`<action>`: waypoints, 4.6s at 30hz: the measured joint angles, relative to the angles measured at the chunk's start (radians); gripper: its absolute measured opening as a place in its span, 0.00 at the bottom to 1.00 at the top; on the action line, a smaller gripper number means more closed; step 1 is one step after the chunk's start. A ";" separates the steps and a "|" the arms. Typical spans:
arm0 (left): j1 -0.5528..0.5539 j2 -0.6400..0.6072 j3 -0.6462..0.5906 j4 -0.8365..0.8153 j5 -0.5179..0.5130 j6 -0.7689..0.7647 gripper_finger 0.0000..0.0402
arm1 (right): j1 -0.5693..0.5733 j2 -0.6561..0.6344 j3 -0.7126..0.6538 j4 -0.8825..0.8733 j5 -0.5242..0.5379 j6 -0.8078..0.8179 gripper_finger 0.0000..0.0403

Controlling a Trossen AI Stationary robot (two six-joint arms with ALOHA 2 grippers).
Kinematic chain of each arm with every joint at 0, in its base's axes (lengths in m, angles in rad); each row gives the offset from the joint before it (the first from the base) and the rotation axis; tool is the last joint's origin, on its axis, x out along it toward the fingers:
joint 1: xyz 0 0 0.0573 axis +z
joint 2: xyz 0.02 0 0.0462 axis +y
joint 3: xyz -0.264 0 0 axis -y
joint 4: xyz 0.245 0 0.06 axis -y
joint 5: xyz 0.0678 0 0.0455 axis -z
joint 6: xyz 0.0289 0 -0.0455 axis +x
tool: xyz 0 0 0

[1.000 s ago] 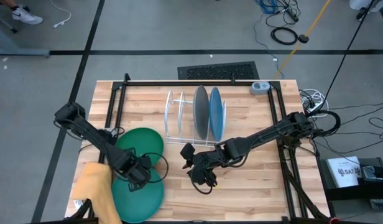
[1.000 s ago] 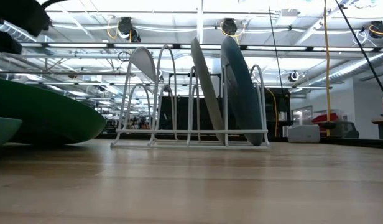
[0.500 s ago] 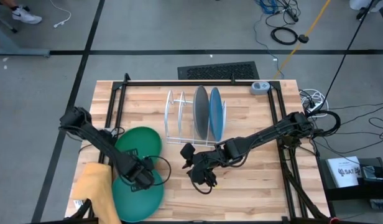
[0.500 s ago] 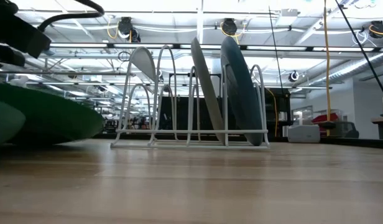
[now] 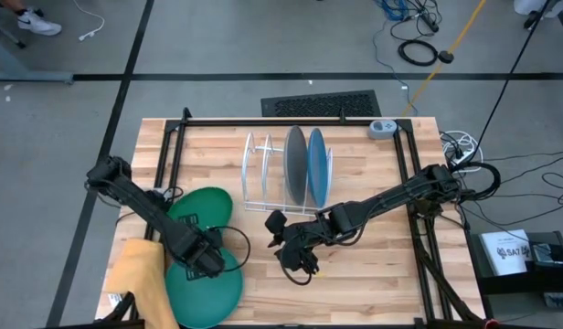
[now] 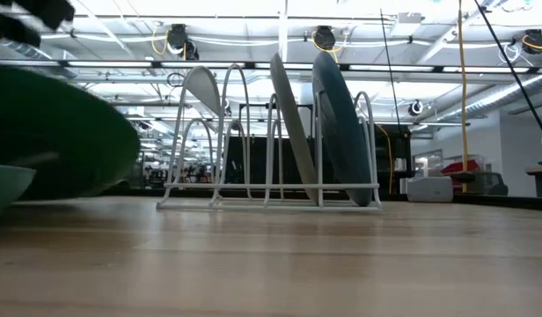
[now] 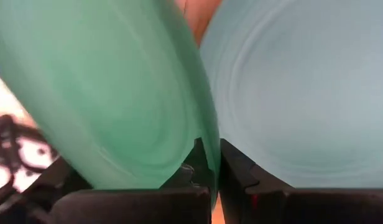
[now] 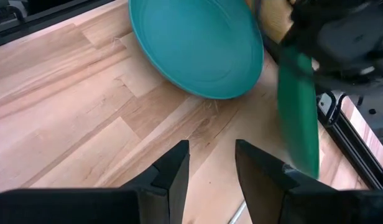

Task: Sort dishes
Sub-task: Put the dark green plate in the dish rack

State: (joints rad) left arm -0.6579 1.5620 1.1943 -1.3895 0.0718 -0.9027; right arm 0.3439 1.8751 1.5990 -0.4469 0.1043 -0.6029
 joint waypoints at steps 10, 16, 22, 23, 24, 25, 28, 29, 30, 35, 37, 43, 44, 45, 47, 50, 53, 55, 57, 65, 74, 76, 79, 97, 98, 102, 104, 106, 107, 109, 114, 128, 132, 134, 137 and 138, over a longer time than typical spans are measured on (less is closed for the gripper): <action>-0.008 -0.018 0.237 -0.179 -0.207 0.033 0.01 | 0.000 -0.032 0.000 -0.023 0.052 -0.008 0.31; -0.010 -0.037 0.370 -0.187 -0.240 0.090 0.01 | 0.000 -0.086 0.000 -0.058 0.058 0.015 0.31; -0.020 -0.039 0.531 -0.142 -0.256 0.167 0.01 | 0.000 -0.144 0.000 -0.085 0.057 0.036 0.31; -0.024 -0.039 0.557 -0.119 -0.268 0.185 0.01 | 0.000 -0.155 0.000 -0.089 0.057 0.037 0.31; -0.026 -0.039 0.584 -0.097 -0.290 0.209 0.01 | 0.000 -0.165 0.000 -0.088 0.057 0.036 0.31; -0.027 -0.039 0.608 -0.065 -0.315 0.235 0.01 | 0.000 -0.175 0.000 -0.088 0.057 0.034 0.31; -0.034 -0.039 0.675 0.060 -0.401 0.328 0.01 | 0.000 -0.209 0.000 -0.089 0.057 0.008 0.31; -0.040 -0.039 0.696 0.115 -0.437 0.367 0.01 | 0.000 -0.222 0.000 -0.089 0.057 -0.005 0.31; -0.046 -0.039 0.714 0.167 -0.476 0.411 0.01 | 0.000 -0.236 0.000 -0.089 0.057 -0.013 0.31; -0.073 -0.039 0.771 0.377 -0.706 0.620 0.01 | 0.002 -0.321 0.000 -0.088 0.054 -0.033 0.31; -0.085 -0.040 0.772 0.444 -0.802 0.719 0.01 | 0.006 -0.360 0.000 -0.087 0.053 -0.021 0.31; -0.127 -0.040 0.772 0.743 -0.938 1.074 0.01 | 0.013 -0.462 0.000 -0.030 0.045 0.044 0.31; -0.134 -0.040 0.772 0.805 -0.941 1.139 0.01 | 0.013 -0.474 0.000 -0.009 0.046 0.055 0.31; -0.140 -0.039 0.772 0.865 -0.939 1.205 0.01 | 0.011 -0.485 0.000 0.012 0.046 0.062 0.31; -0.148 -0.038 0.764 1.004 -0.899 1.341 0.01 | 0.011 -0.500 0.000 0.066 0.046 0.067 0.31; -0.155 -0.037 0.748 1.152 -0.768 1.491 0.01 | 0.011 -0.516 0.000 0.174 0.044 0.070 0.31; -0.155 -0.036 0.741 1.207 -0.649 1.572 0.01 | 0.010 -0.529 0.000 0.294 -0.022 0.113 0.31; -0.154 -0.036 0.740 1.226 -0.567 1.610 0.01 | 0.005 -0.537 0.000 0.377 -0.079 0.170 0.31; -0.153 -0.036 0.740 1.249 -0.467 1.647 0.01 | 0.000 -0.544 0.000 0.446 -0.130 0.229 0.31; -0.122 -0.036 0.740 1.269 -0.204 1.699 0.01 | -0.022 -0.556 0.000 0.606 -0.315 0.358 0.44; 0.001 -0.020 0.740 1.271 -0.042 1.544 0.01 | -0.022 -0.546 0.000 0.644 -0.346 0.381 0.58; 0.029 -0.012 0.739 1.265 0.002 1.512 0.01 | -0.024 -0.547 0.000 0.658 -0.347 0.389 0.58; 0.066 -0.003 0.739 1.266 0.050 1.470 0.01 | -0.026 -0.547 0.001 0.661 -0.399 0.389 0.57; 0.121 0.002 0.739 1.284 0.137 1.407 0.01 | -0.026 -0.553 0.000 0.637 -0.608 0.382 0.49; 0.124 0.002 0.739 1.282 0.137 1.406 0.01 | -0.025 -0.553 0.000 0.639 -0.607 0.382 0.50; 0.144 0.020 0.739 1.280 0.142 1.387 0.01 | -0.026 -0.553 0.000 0.660 -0.574 0.409 0.51; 0.148 0.022 0.739 1.284 0.146 1.386 0.01 | -0.026 -0.554 0.000 0.661 -0.562 0.407 0.51; 0.152 0.022 0.740 1.283 0.155 1.380 0.01 | -0.026 -0.553 0.000 0.659 -0.578 0.408 0.51; 0.153 0.022 0.740 1.280 0.155 1.379 0.01 | -0.025 -0.553 0.000 0.653 -0.599 0.408 0.51; 0.154 0.025 0.740 1.279 0.155 1.379 0.01 | -0.022 -0.553 0.000 0.650 -0.626 0.410 0.51; 0.154 0.025 0.740 1.271 0.152 1.372 0.01 | -0.015 -0.552 0.000 0.654 -0.630 0.409 0.50; 0.193 0.025 0.740 1.248 0.100 1.319 0.01 | 0.010 -0.552 0.000 0.658 -0.673 0.315 0.34; 0.193 0.025 0.739 1.245 0.098 1.329 0.01 | 0.011 -0.552 0.000 0.648 -0.679 0.303 0.16; 0.193 0.025 0.739 1.249 0.109 1.336 0.01 | 0.013 -0.552 0.000 0.643 -0.683 0.317 0.08; 0.194 0.023 0.739 1.250 0.122 1.338 0.01 | 0.013 -0.550 -0.001 0.640 -0.689 0.314 0.06; 0.194 0.023 0.739 1.251 0.125 1.338 0.02 | 0.013 -0.550 -0.001 0.642 -0.687 0.314 0.06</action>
State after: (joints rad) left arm -0.4641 1.5846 1.9335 -0.1388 0.1964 0.4349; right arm 0.3569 1.3247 1.5978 0.1948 -0.5831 -0.2894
